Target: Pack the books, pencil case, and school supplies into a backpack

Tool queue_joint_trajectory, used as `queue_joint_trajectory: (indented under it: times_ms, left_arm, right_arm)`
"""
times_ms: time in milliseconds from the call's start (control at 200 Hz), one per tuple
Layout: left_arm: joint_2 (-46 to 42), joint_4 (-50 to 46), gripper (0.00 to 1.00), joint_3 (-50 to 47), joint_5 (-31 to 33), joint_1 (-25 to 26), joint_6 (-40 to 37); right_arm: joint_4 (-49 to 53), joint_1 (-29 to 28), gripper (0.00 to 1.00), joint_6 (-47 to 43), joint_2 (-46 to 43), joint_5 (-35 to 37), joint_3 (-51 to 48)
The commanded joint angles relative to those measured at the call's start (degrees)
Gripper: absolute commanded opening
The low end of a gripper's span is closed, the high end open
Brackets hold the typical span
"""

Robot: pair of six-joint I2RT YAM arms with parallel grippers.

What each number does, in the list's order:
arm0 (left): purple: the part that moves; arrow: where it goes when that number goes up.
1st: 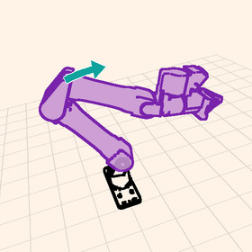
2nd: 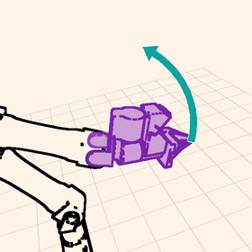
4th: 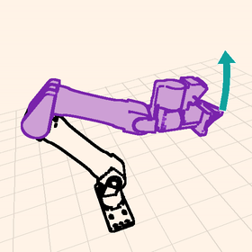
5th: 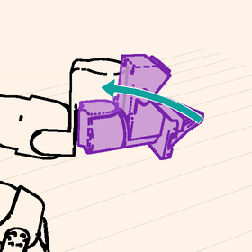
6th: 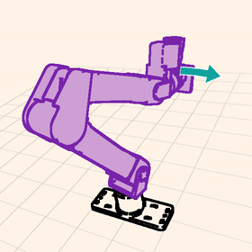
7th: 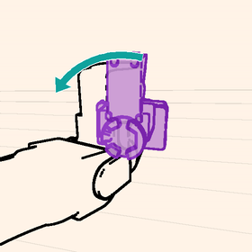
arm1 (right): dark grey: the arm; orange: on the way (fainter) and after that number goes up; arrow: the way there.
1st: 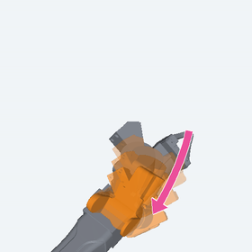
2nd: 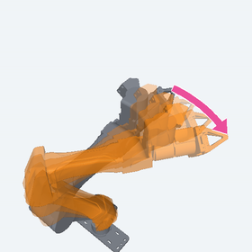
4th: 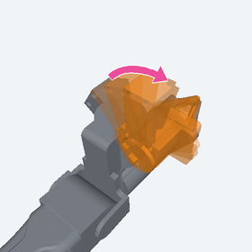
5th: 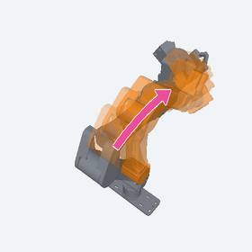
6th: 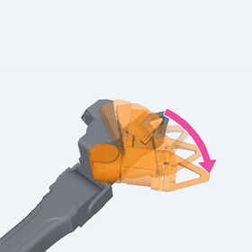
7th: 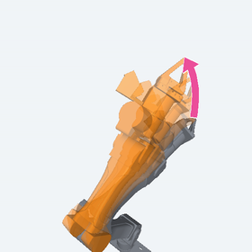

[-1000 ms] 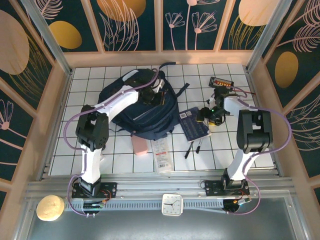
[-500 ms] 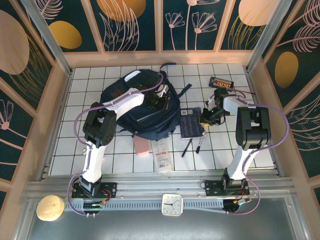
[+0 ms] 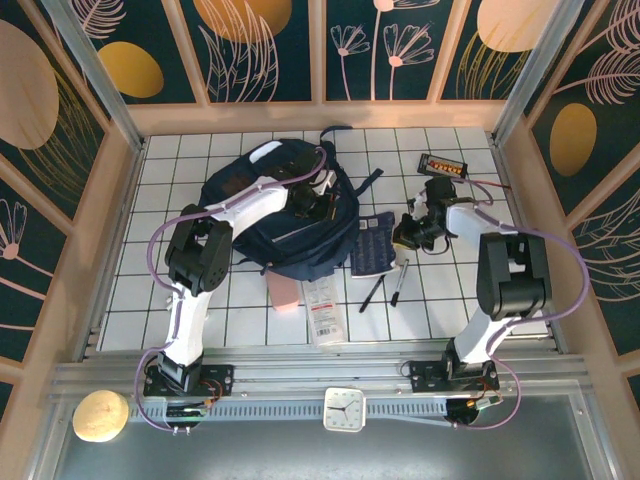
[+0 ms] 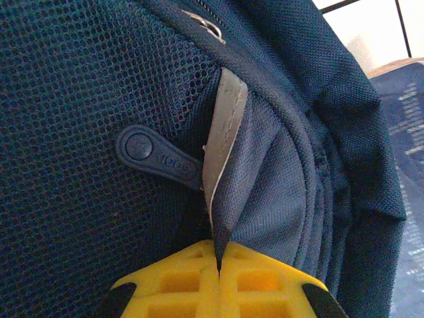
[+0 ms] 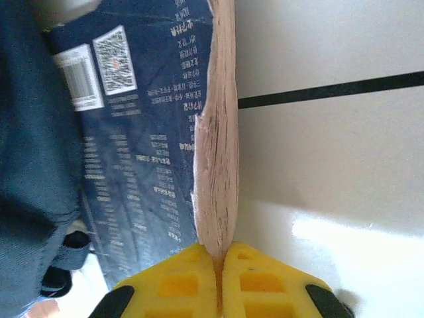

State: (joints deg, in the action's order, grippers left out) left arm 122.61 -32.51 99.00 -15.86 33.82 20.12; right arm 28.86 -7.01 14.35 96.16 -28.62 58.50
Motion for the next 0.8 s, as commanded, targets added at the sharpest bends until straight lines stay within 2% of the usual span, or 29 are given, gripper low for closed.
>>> queue_joint_trajectory:
  times_ms: [0, 180, 360, 796]
  left_arm:
    - [-5.04, -1.87, 0.00, 3.23, 1.88, -0.60, -2.13]
    - [-8.46, -5.66, 0.00, 8.49, 2.77, -2.63, -3.02]
    - [-10.51, -5.96, 0.00, 9.01, 2.59, -3.15, -2.73]
    - [-12.23, -6.88, 0.00, 12.29, 2.00, -3.85, -0.87]
  right_arm:
    - [-2.88, -1.26, 0.00, 4.25, -6.65, -4.21, -0.31]
    - [-2.36, 0.37, 0.00, 7.35, -12.84, -5.73, -0.35]
    - [-2.80, 3.09, 0.00, 9.96, -17.74, -9.75, -0.10]
    - [0.93, 4.02, 0.00, 12.99, -21.38, -13.17, 8.33]
